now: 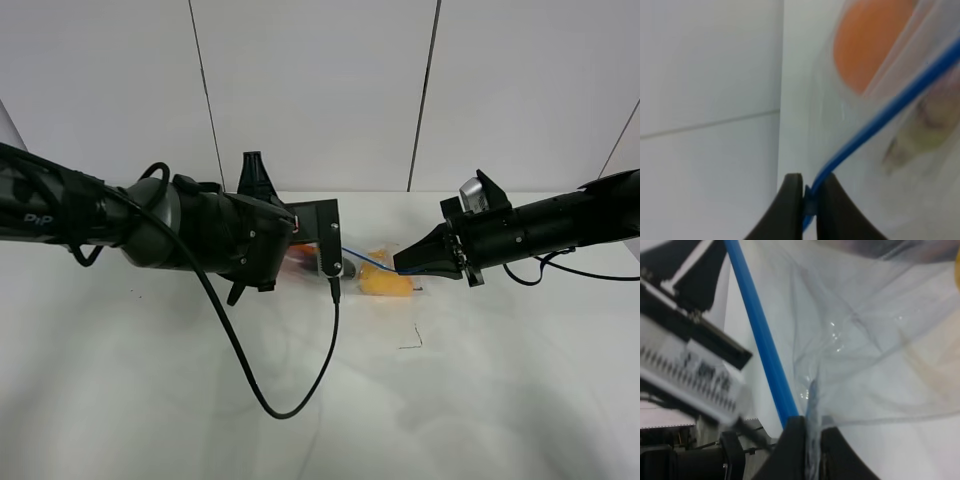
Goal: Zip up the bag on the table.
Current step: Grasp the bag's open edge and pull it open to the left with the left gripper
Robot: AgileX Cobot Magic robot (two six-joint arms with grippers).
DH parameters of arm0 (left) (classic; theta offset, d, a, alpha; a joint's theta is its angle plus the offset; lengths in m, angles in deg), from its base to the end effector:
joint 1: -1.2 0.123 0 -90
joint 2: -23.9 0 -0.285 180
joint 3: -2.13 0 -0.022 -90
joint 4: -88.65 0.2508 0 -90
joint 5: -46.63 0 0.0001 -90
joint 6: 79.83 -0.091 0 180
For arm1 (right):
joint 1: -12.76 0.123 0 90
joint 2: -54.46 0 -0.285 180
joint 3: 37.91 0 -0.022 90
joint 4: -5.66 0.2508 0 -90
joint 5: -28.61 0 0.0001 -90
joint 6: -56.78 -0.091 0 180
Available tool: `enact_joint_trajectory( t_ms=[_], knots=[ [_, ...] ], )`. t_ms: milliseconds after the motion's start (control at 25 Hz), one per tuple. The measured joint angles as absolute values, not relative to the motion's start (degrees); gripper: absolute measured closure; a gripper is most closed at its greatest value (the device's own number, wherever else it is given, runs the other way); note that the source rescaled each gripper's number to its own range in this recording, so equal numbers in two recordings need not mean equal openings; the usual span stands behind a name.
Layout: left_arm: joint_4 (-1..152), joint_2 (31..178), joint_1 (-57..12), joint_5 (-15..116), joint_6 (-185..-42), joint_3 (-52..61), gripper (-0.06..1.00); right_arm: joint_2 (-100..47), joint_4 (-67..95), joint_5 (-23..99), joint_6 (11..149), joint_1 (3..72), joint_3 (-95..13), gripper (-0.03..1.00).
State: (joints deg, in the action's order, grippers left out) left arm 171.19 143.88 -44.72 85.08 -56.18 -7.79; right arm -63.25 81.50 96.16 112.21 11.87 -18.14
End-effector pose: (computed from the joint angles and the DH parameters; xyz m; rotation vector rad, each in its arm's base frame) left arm 0.3178 -0.2474 0.1746 1.5933 1.6841 0.8773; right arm 0.3277 0.0765 0.1659 -0.1186 2.5197 1.5629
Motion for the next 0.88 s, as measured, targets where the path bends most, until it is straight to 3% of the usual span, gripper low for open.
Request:
enact_joint_trajectory(
  t_ms=[880],
  knots=[
    [171.1, 143.9, -35.7, 84.5, -57.0, -7.8, 0.94, -63.2, 81.2, 97.1, 112.2, 11.9, -18.1, 0.97]
  ],
)
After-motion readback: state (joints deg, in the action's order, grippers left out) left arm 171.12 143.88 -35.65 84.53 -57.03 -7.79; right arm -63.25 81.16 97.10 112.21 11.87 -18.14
